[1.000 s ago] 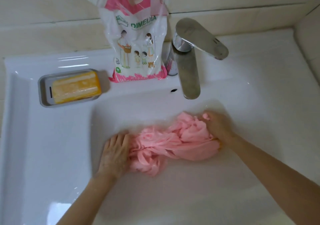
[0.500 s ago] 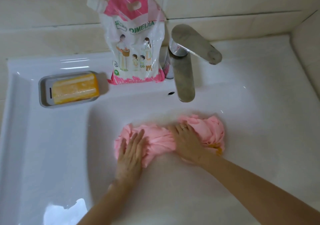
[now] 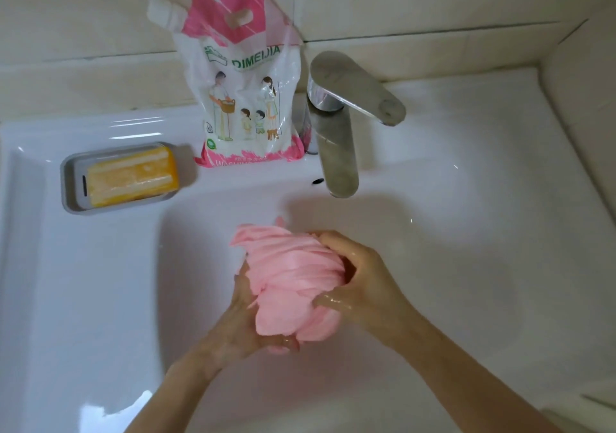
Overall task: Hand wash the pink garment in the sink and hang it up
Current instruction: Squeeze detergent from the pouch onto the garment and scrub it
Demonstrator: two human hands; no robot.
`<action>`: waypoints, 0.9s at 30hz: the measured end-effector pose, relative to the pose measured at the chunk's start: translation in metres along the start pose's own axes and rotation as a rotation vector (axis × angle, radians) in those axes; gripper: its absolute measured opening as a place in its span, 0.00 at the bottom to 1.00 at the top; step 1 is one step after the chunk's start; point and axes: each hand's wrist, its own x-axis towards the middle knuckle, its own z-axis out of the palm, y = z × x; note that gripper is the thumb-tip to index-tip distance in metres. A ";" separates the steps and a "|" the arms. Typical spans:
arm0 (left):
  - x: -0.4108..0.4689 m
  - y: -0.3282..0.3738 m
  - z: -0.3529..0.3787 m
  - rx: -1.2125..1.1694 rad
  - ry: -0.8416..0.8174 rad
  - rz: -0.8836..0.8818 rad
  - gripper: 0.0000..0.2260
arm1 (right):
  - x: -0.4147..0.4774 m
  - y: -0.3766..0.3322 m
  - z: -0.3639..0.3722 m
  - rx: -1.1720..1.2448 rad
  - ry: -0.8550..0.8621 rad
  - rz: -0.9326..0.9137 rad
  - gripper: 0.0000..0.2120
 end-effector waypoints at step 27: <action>0.036 -0.028 0.062 0.590 -0.033 -0.188 0.48 | 0.056 0.151 0.030 -0.865 0.636 0.431 0.30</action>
